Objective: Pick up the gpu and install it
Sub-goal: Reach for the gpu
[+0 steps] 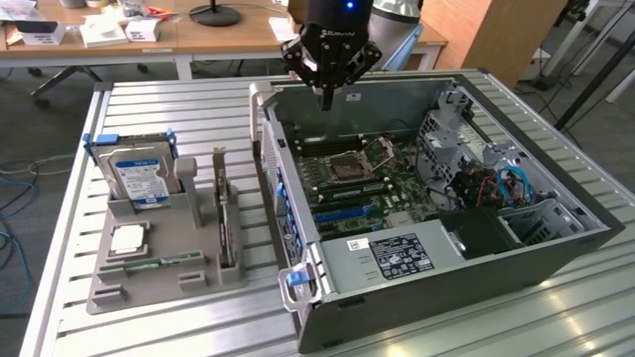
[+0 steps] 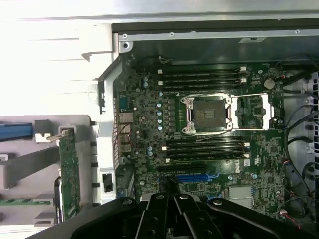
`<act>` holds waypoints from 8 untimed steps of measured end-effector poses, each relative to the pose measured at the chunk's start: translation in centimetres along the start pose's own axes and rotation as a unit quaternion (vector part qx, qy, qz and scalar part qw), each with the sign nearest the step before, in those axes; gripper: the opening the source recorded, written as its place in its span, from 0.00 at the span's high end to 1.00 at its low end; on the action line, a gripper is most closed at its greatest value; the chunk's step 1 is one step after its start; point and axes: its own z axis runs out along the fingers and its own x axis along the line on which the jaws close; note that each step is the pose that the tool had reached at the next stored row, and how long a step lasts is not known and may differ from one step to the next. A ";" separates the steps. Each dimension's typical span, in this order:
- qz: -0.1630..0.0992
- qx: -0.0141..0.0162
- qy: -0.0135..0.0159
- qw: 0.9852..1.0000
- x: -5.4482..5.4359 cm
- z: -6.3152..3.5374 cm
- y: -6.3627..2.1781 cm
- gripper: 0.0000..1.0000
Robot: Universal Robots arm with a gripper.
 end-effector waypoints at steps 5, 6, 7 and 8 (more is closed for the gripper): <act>0.000 0.000 0.000 1.000 1.4 0.05 -0.11 0.90; 0.000 0.000 0.000 1.000 1.7 0.06 -0.13 0.90; 0.000 0.000 0.000 1.000 2.0 0.07 -0.16 0.90; 0.000 0.000 0.000 1.000 2.3 0.09 -0.18 0.90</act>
